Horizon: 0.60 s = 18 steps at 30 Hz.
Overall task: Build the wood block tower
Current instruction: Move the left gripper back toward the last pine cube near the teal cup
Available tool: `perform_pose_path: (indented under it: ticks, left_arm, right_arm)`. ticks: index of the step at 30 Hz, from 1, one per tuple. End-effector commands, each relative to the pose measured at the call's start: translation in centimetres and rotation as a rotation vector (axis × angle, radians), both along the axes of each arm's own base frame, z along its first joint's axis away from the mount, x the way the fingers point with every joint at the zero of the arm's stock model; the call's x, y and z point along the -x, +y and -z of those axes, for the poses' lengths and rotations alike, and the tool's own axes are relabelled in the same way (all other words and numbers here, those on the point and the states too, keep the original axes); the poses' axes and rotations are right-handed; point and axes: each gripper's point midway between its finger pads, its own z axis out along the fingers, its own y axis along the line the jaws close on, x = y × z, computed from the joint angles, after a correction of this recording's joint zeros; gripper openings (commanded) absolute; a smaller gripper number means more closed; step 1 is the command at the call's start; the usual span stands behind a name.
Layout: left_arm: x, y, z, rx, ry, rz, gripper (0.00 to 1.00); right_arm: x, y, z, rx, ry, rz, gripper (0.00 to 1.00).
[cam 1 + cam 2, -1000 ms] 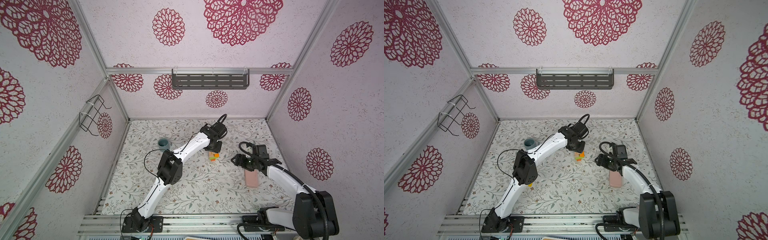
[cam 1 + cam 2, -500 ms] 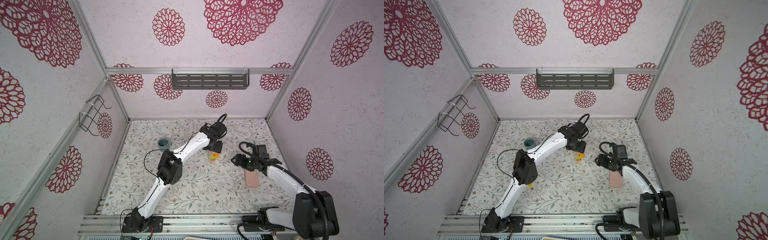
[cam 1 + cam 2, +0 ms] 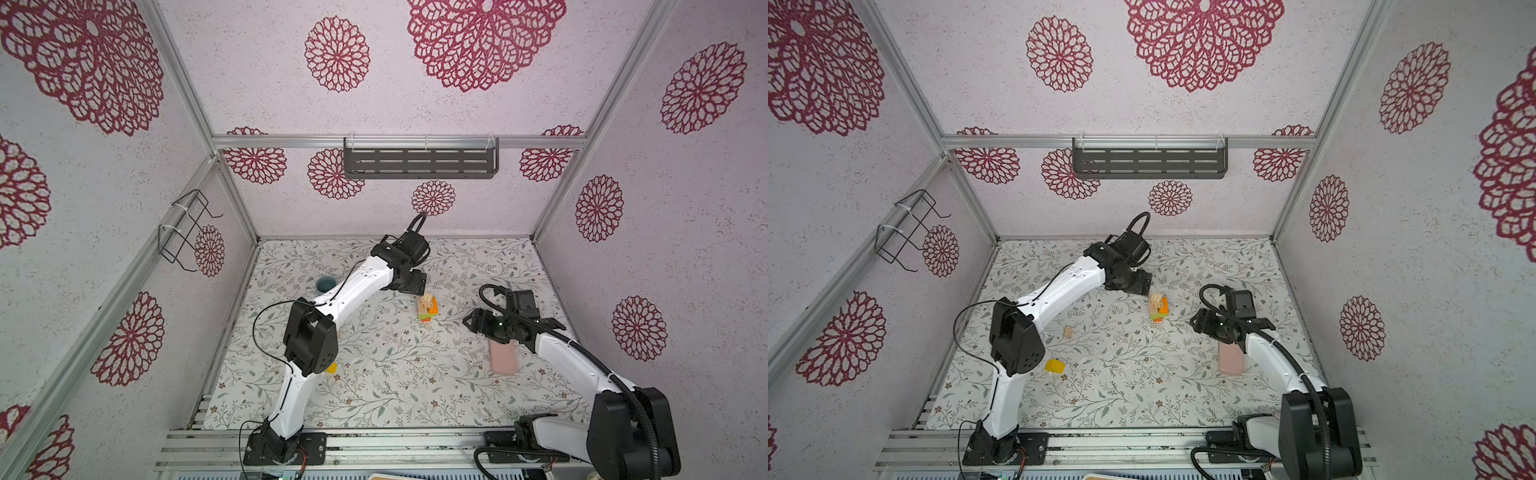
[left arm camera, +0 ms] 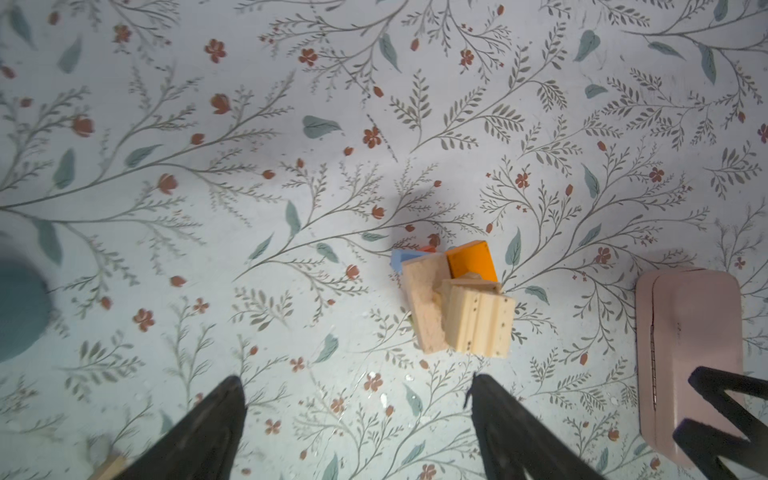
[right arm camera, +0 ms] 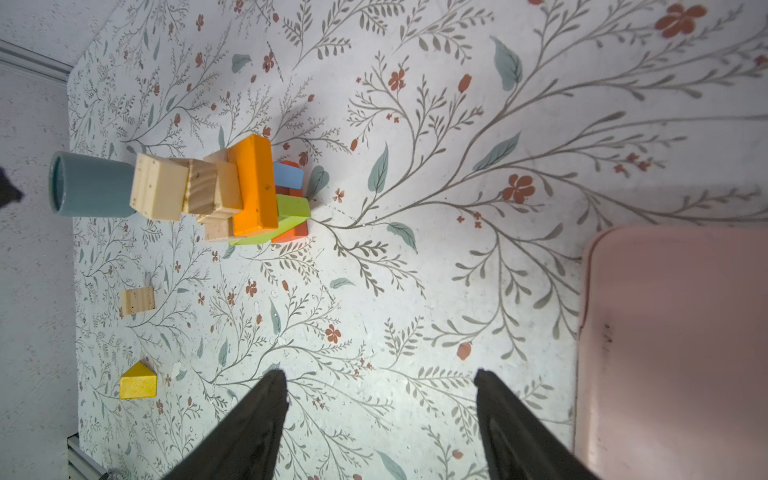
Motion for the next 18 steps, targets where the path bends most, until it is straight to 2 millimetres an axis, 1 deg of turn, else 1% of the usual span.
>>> perform_pose_path:
  ticks: [1, 2, 3, 4, 5, 9, 13, 18]
  left_arm:
    - [-0.4, 2.4, -1.8, 0.012, -0.059, -0.054, 0.87]
    - [-0.3, 3.3, -1.9, 0.013, -0.059, -0.073, 0.87]
    - [-0.1, 4.0, -1.6, 0.008, -0.053, -0.088, 0.86]
    - [0.3, 5.1, -2.7, 0.022, -0.075, -0.109, 0.85]
    - [0.6, 6.0, -2.6, 0.021, -0.076, -0.127, 0.84]
    - [2.2, 9.4, -1.4, -0.015, -0.055, -0.189, 0.79]
    - [4.1, 12.9, 0.0, -0.048, -0.032, -0.254, 0.71]
    - [6.0, 16.1, 1.6, -0.043, -0.004, -0.331, 0.62]
  right_arm:
    - [-0.5, -0.4, -2.1, 0.004, -0.041, 0.026, 0.75]
    - [-0.6, -0.4, -2.4, 0.003, -0.045, 0.026, 0.75]
    - [-0.6, -0.4, -2.7, 0.005, -0.048, 0.027, 0.74]
    - [-0.6, -0.4, -3.0, 0.008, -0.053, 0.028, 0.74]
    - [-0.6, -0.4, -3.3, 0.010, -0.057, 0.028, 0.74]
    - [-0.5, -0.2, -3.9, 0.009, -0.071, 0.029, 0.74]
    - [-0.4, 0.1, -4.1, 0.007, -0.075, 0.023, 0.74]
    - [-0.4, 0.8, -4.0, 0.006, -0.073, 0.000, 0.74]
